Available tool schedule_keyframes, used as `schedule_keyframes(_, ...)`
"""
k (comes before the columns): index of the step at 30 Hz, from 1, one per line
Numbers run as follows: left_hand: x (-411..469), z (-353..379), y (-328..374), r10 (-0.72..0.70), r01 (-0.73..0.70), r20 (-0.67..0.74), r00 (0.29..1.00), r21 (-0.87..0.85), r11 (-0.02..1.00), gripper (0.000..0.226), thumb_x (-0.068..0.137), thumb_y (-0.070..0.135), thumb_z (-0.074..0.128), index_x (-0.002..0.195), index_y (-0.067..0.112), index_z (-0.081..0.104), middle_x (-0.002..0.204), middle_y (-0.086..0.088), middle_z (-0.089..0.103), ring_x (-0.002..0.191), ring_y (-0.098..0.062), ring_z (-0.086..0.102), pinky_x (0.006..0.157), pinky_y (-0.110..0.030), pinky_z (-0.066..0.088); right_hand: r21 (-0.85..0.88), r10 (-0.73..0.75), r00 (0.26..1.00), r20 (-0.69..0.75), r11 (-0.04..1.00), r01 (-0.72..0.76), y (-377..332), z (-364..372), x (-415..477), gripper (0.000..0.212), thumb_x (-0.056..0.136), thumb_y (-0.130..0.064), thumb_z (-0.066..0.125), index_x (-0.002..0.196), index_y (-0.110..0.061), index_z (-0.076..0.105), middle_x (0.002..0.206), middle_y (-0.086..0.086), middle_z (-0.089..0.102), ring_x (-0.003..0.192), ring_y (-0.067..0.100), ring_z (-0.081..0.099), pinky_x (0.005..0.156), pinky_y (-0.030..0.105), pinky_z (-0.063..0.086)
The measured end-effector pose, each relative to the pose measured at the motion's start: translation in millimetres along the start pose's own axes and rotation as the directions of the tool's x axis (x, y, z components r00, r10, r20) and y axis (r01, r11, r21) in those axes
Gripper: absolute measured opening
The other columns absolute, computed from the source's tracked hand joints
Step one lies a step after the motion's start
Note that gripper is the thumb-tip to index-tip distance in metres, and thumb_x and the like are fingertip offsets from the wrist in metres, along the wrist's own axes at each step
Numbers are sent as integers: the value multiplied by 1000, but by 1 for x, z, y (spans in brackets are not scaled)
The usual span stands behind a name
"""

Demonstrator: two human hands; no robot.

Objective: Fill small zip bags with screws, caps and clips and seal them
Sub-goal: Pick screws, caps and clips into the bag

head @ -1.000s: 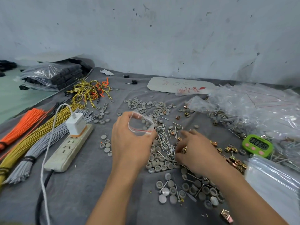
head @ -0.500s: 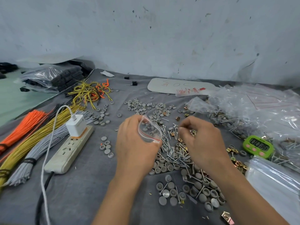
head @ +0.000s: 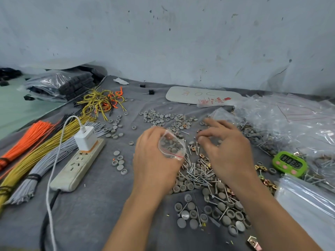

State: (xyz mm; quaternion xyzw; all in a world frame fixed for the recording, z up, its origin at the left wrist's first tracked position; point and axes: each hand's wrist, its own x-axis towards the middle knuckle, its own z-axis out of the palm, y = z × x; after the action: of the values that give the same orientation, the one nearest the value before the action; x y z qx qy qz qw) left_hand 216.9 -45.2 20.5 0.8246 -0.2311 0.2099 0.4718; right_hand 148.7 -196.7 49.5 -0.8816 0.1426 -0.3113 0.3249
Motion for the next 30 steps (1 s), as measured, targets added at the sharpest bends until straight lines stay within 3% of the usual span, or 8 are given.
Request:
schedule_keyframes(3, 3, -3, -1, -159, 154, -59, 985, -84, 984, 36, 68, 27, 84, 87, 38, 55, 98, 25, 55, 96, 0, 49, 76, -11, 32, -300, 129, 967, 221, 952, -59, 18, 4, 1, 15, 92, -28, 74, 87, -42, 76, 147, -15, 56, 142, 11, 35, 120, 28, 21)
schedule_keyframes(6, 5, -5, -2, -228, 219, -96, 969, -97, 971, 39, 67, 28, 85, 91, 38, 56, 100, 25, 54, 100, -3, 49, 82, -24, 33, -425, 195, 884, 425, 905, 5, 28, 23, -5, 3, 90, -37, 73, 91, -39, 75, 154, -7, 50, 148, 23, 34, 124, 43, 25)
schedule_keyframes(10, 4, -5, 0, -228, 222, -94, 969, -69, 973, 40, 66, 29, 84, 92, 39, 55, 97, 27, 51, 98, -3, 46, 82, -25, 32, -424, 145, 874, 464, 902, 76, 35, 39, -8, 11, 87, -37, 71, 79, -37, 63, 143, -5, 60, 135, 21, 46, 114, 36, 34)
schedule_keyframes(16, 3, -4, 3, -180, 176, -104, 978, -41, 983, 39, 68, 29, 83, 85, 43, 51, 91, 30, 50, 94, 1, 43, 75, -11, 30, -529, 65, 878, 474, 818, 225, 34, 44, -12, 15, 87, -23, 65, 90, -28, 78, 143, -6, 59, 132, 22, 47, 113, 39, 30)
schedule_keyframes(19, 2, -3, 3, -109, 110, -98, 989, 0, 994, 39, 70, 28, 83, 85, 41, 49, 93, 30, 49, 93, 5, 37, 82, 0, 27, -364, 68, 964, 256, 931, 31, 22, 28, -10, 12, 94, -26, 68, 91, -34, 76, 142, -8, 61, 135, 20, 47, 117, 40, 31)
schedule_keyframes(21, 0, -3, 4, -38, 43, -84, 996, 61, 997, 38, 71, 25, 82, 85, 37, 49, 91, 26, 47, 92, 4, 33, 80, -7, 28, -150, 72, 995, 67, 987, -61, 10, 13, -8, 20, 93, -25, 72, 82, -41, 70, 136, -13, 63, 134, 12, 46, 117, 34, 29)
schedule_keyframes(23, -2, 0, 6, 41, -32, -71, 997, 126, 992, 39, 71, 21, 83, 90, 33, 51, 90, 21, 44, 90, 1, 32, 77, -16, 25, 12, 13, 999, -40, 1000, -12, -3, 1, -7, 27, 89, -19, 77, 77, -41, 68, 133, -19, 63, 134, 5, 43, 114, 27, 28)
schedule_keyframes(30, -4, 10, 11, 211, -216, 55, 976, 96, 972, 14, 82, 17, 61, 91, 24, 53, 95, 12, 53, 98, -15, 49, 86, -25, 34, -11, -228, 964, 137, 973, 231, -32, 8, -9, 20, 85, -19, 82, 87, -39, 81, 153, -21, 46, 151, 1, 20, 124, 23, 16)
